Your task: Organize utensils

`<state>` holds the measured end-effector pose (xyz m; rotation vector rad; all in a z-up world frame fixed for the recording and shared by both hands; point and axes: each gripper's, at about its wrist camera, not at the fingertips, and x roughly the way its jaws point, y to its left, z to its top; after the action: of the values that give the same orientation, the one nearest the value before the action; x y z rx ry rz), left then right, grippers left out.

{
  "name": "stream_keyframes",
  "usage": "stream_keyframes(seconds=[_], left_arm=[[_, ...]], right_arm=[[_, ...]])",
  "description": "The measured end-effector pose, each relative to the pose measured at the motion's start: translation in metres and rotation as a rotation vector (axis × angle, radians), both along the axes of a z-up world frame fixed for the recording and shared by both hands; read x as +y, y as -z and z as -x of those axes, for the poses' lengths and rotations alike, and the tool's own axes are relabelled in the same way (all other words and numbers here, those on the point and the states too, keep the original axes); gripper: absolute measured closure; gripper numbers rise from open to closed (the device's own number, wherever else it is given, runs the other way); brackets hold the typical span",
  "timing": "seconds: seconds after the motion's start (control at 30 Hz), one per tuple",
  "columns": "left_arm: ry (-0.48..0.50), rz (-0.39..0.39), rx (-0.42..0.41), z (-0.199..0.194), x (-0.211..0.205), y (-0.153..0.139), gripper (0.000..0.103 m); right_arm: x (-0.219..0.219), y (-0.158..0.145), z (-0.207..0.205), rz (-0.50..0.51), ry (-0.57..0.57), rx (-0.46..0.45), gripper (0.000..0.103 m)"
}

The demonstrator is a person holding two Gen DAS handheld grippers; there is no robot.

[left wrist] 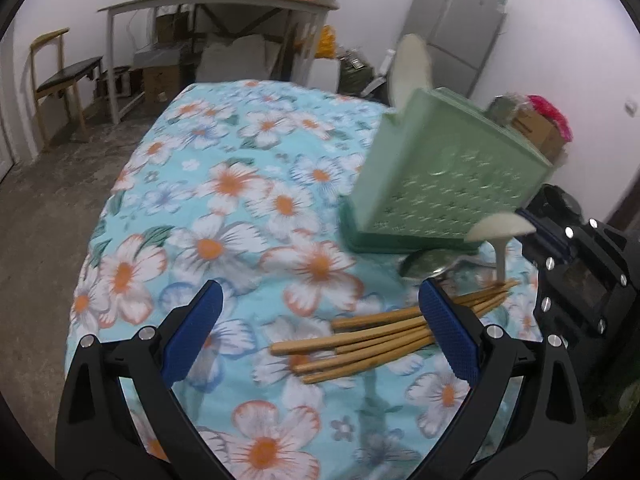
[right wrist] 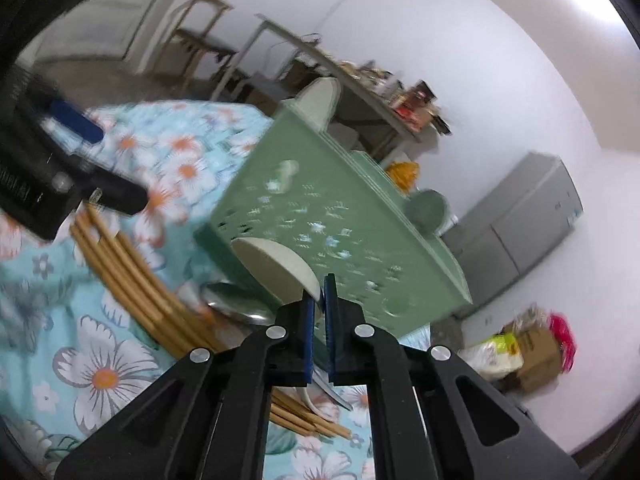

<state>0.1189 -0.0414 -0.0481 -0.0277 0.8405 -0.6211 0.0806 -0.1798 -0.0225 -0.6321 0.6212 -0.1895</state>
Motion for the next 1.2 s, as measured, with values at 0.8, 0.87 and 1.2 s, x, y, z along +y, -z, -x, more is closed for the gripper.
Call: stream_keyframes(seconds=[0.8,0.87,1.2], left_arm=[[0.436,-0.345,-0.206,0.025,-0.141,0.037,0.07],[0.442,-0.354,-0.227,0.028,-0.141,0.037,0.077],[0.405,-0.402,-0.247,0.033,-0.126,0.04,0.092]], right_arm=[[-0.116,-0.032,0.04,-0.488,0.286,-0.152,0.099],[-0.118,-0.033,0.042,-0.495,0.288,-0.154,0.099],[-0.121,-0.035,0.04,-0.523,0.294,-0.159,0.099]])
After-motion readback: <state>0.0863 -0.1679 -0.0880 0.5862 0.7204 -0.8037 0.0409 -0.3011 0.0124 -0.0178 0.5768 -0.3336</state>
